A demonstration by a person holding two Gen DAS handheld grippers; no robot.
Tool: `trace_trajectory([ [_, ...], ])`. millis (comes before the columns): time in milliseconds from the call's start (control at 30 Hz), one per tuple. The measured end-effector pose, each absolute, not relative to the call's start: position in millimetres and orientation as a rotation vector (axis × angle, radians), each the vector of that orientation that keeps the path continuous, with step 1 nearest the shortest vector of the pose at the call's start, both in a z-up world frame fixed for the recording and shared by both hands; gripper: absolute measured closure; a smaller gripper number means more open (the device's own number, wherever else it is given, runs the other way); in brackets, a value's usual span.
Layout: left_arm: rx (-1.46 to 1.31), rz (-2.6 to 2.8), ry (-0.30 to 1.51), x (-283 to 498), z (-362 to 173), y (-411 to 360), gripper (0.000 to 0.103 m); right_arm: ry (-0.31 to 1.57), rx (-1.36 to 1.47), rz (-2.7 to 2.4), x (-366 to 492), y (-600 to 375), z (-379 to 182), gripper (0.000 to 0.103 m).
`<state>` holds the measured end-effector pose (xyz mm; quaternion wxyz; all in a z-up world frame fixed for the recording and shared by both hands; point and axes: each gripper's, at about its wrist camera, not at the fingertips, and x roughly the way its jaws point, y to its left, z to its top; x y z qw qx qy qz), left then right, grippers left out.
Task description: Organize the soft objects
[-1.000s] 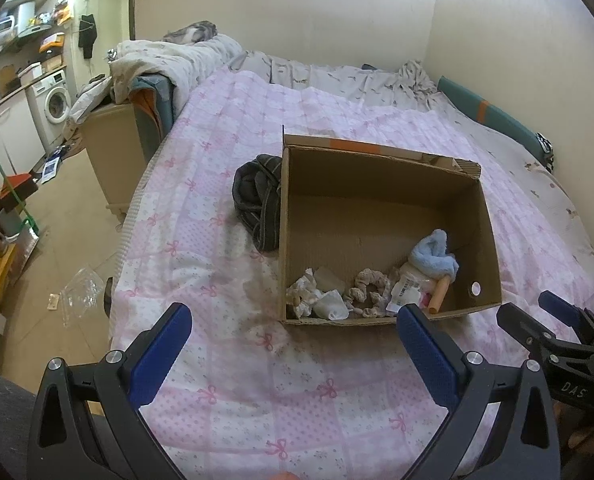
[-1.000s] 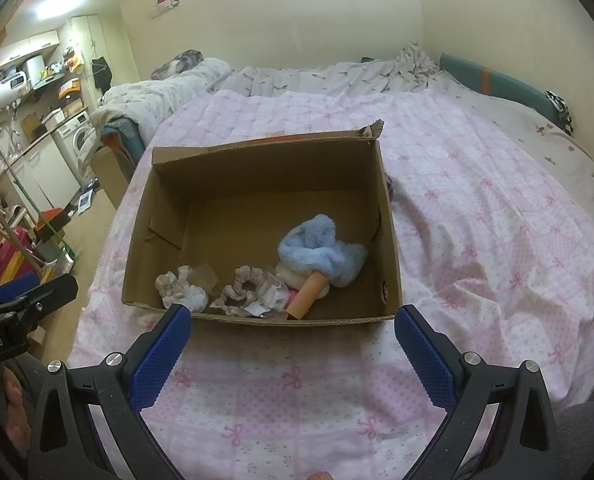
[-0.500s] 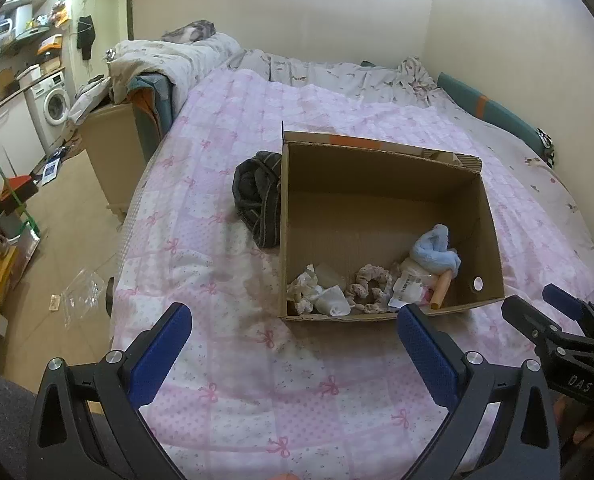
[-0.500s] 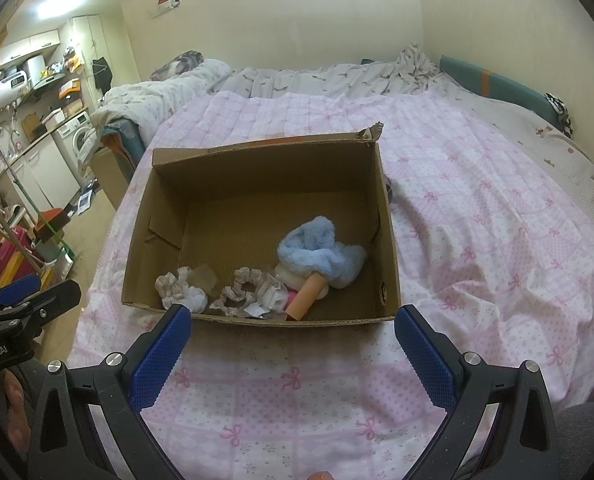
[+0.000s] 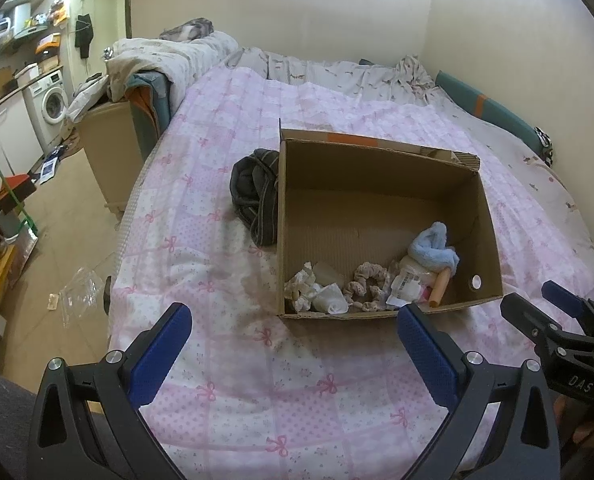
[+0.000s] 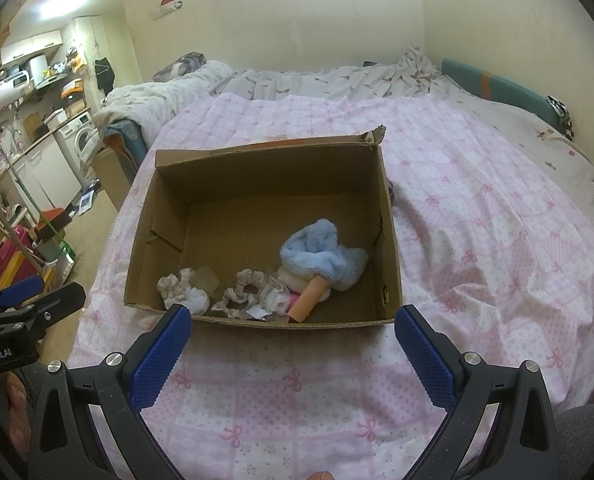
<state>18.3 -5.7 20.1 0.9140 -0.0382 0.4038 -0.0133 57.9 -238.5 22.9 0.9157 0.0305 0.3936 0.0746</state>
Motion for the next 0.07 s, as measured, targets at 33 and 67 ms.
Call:
trace_trajectory([
  [33, -0.078, -0.027, 0.834, 18.5, 20.2, -5.7, 0.001, 0.810, 0.063, 0.153, 57.6, -238.3, 22.8, 0.000],
  [67, -0.079, -0.030, 0.835, 18.4, 20.2, -5.7, 0.001, 0.810, 0.063, 0.154, 58.3, -239.1, 23.0, 0.000],
])
